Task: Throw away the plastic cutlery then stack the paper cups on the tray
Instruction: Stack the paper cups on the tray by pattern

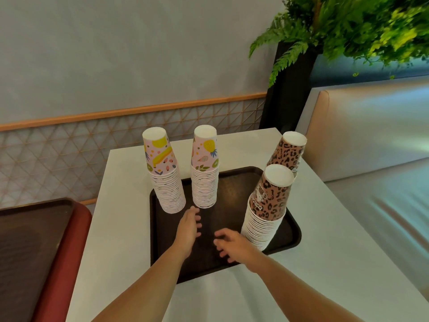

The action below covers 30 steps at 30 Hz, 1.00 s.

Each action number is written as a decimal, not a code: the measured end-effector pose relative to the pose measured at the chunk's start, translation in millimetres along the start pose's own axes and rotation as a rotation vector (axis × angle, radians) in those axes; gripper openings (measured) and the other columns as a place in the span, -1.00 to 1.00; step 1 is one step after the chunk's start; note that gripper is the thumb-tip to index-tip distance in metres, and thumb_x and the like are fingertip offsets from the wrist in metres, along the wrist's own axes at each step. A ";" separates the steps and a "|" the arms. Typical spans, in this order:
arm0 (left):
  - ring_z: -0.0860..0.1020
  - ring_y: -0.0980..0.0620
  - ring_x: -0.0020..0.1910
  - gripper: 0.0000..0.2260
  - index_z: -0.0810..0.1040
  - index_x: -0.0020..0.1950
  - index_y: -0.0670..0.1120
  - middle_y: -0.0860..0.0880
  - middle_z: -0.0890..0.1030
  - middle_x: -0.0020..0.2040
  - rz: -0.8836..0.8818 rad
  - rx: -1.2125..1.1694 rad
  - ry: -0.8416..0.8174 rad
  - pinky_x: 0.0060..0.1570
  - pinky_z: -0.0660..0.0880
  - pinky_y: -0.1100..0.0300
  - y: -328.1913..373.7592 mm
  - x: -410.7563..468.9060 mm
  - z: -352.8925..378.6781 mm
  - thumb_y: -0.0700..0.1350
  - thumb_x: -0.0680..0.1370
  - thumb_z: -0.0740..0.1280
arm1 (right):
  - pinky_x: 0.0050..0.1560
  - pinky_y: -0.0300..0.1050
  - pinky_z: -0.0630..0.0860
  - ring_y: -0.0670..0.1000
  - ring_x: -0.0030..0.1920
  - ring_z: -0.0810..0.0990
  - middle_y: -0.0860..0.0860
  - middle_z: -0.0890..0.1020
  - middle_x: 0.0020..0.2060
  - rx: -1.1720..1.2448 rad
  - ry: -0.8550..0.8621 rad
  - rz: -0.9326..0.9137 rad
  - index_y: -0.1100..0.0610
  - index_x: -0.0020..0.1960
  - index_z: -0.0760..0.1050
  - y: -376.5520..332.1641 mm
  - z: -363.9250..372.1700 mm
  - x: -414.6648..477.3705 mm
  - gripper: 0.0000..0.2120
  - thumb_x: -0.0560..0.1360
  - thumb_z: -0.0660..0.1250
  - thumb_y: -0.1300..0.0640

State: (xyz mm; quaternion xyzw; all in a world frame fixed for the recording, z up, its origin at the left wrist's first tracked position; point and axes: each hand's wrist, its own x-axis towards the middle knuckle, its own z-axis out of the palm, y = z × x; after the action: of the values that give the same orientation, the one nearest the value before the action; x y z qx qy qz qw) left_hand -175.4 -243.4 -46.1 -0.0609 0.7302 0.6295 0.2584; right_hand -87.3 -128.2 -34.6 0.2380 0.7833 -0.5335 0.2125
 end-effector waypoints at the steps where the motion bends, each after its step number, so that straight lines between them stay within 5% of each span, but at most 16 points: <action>1: 0.50 -0.03 0.11 -0.68 0.41 0.29 -0.07 -0.07 0.50 0.13 -0.003 0.008 -0.002 0.09 0.45 0.07 -1.9 -3.4 2.3 0.02 0.65 0.02 | 0.04 -0.16 0.53 -0.03 0.04 0.56 -0.01 0.54 0.04 -0.025 -0.029 0.006 0.00 0.34 0.35 4.4 -2.9 -5.5 -0.68 0.59 0.19 0.06; 11: 0.53 0.01 -0.02 -0.81 0.49 0.16 -0.06 -0.03 0.53 -0.01 -0.052 0.047 0.040 -0.11 0.48 0.19 -12.2 -44.3 47.5 -0.09 0.63 0.14 | 0.02 -0.19 0.50 -0.03 0.03 0.52 0.04 0.52 0.07 -0.204 -0.137 -0.034 0.07 0.28 0.44 49.7 -67.1 -47.7 -0.71 0.56 0.25 0.08; 17: 0.52 0.02 -0.06 -0.79 0.52 0.15 -0.10 -0.06 0.54 -0.01 -0.030 0.005 0.087 -0.11 0.50 0.17 -19.5 -65.4 84.8 -0.12 0.63 0.13 | -0.25 -0.25 0.43 -0.05 -0.20 0.51 0.03 0.55 -0.15 -0.198 0.042 -0.037 0.14 0.01 0.52 72.1 -108.5 -49.4 -0.87 0.54 0.25 0.13; 20: 0.49 0.03 -0.08 -0.79 0.50 0.16 -0.11 -0.10 0.50 0.06 -0.028 -0.019 0.107 -0.07 0.50 0.12 -20.7 -71.2 98.9 -0.12 0.63 0.12 | -0.28 -0.31 0.38 -0.11 -0.25 0.46 -0.04 0.49 -0.23 -0.123 0.117 -0.070 0.14 0.17 0.46 71.9 -117.6 -46.5 -0.78 0.54 0.25 0.13; 25: 0.47 -0.11 0.25 -0.60 0.28 0.45 -0.08 -0.10 0.41 0.36 -0.130 -0.114 0.040 0.19 0.43 0.04 -19.6 -79.4 116.2 0.02 0.65 0.06 | 0.10 -0.17 0.46 0.01 0.15 0.49 0.05 0.49 0.21 -0.038 -0.004 -0.087 0.00 0.52 0.06 71.9 -114.8 -41.3 -0.37 0.53 0.22 0.20; 30: 0.43 -0.10 0.34 -0.57 0.25 0.49 -0.03 -0.08 0.40 0.41 -0.178 -0.169 -0.011 0.31 0.35 0.03 -15.1 -72.8 118.9 0.08 0.65 0.02 | 0.02 -0.24 0.44 -0.01 0.22 0.46 0.00 0.44 0.31 0.083 -0.039 -0.123 -0.05 0.52 0.06 65.4 -104.0 -29.2 -0.28 0.46 0.23 0.31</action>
State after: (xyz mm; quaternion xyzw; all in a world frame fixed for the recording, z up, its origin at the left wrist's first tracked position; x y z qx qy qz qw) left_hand -70.9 -150.6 -35.2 -0.1438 0.6648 0.6637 0.3112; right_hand -33.0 -14.3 -30.1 0.1876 0.7692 -0.5823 0.1846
